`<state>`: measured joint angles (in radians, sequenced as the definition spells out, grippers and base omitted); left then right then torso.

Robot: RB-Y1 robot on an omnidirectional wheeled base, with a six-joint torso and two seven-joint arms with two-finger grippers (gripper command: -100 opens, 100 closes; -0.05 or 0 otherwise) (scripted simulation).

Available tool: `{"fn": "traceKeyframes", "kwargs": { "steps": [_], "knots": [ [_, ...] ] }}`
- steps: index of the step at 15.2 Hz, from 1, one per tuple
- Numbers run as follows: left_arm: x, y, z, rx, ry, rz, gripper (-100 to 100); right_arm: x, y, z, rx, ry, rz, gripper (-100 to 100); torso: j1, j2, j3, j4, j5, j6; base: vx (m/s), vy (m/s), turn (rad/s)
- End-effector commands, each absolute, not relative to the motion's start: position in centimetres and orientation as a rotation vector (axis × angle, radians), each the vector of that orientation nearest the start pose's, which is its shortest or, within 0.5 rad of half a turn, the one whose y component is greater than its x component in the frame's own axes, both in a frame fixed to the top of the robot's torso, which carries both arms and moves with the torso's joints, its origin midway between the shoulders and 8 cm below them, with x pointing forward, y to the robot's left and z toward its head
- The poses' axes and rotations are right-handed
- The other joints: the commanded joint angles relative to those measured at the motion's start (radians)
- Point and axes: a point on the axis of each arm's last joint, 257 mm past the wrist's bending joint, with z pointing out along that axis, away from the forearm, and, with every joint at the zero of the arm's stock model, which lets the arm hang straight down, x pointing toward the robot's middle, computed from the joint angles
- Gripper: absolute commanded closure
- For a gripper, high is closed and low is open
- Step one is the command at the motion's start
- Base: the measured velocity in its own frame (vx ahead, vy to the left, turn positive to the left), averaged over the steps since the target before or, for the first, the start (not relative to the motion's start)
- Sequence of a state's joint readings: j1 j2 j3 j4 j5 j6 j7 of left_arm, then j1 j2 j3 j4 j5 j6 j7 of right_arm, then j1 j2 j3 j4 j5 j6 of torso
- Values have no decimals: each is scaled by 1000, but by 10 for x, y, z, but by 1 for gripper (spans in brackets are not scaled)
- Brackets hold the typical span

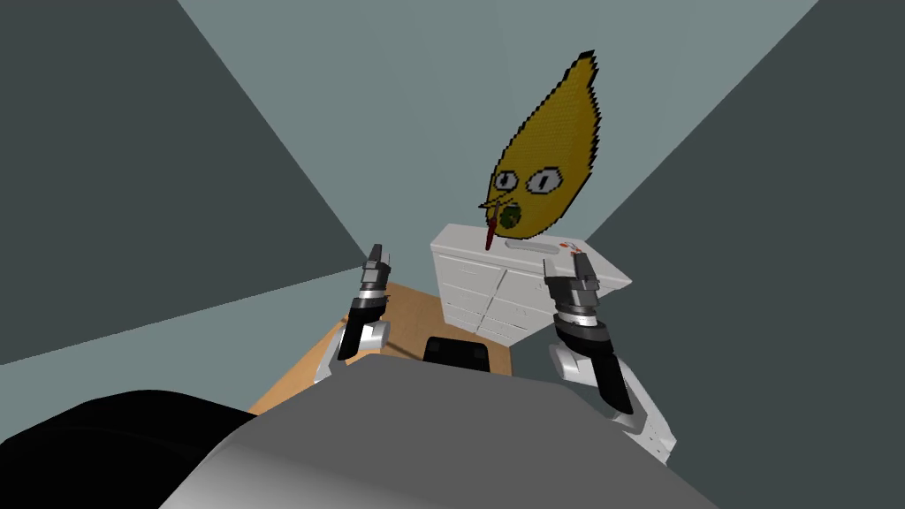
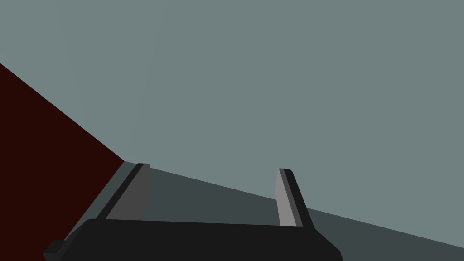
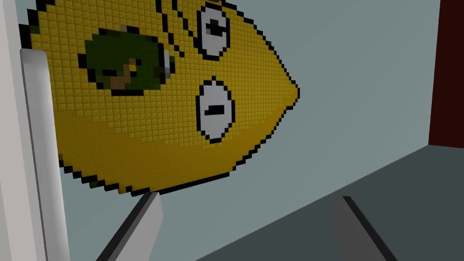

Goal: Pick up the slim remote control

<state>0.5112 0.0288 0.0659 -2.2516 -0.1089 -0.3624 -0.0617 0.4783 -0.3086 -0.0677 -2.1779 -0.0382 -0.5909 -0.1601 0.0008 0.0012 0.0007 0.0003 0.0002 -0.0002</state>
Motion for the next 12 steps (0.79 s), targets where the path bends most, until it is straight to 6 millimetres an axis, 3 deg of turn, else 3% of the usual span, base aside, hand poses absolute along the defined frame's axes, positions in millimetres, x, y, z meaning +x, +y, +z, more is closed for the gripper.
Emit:
{"fn": "traceKeyframes", "kwargs": {
  "steps": [1,12],
  "knots": [
    [367,299,-20,-677,824,-1056,0,350,-280,8,479,833,1407,-100,0,0,0,0,0,0,-11,14,26],
    [367,299,-20,-677,824,-1056,0,355,-284,-1,240,1033,1301,-100,0,0,0,0,0,0,-12,15,64]
  ]
}}
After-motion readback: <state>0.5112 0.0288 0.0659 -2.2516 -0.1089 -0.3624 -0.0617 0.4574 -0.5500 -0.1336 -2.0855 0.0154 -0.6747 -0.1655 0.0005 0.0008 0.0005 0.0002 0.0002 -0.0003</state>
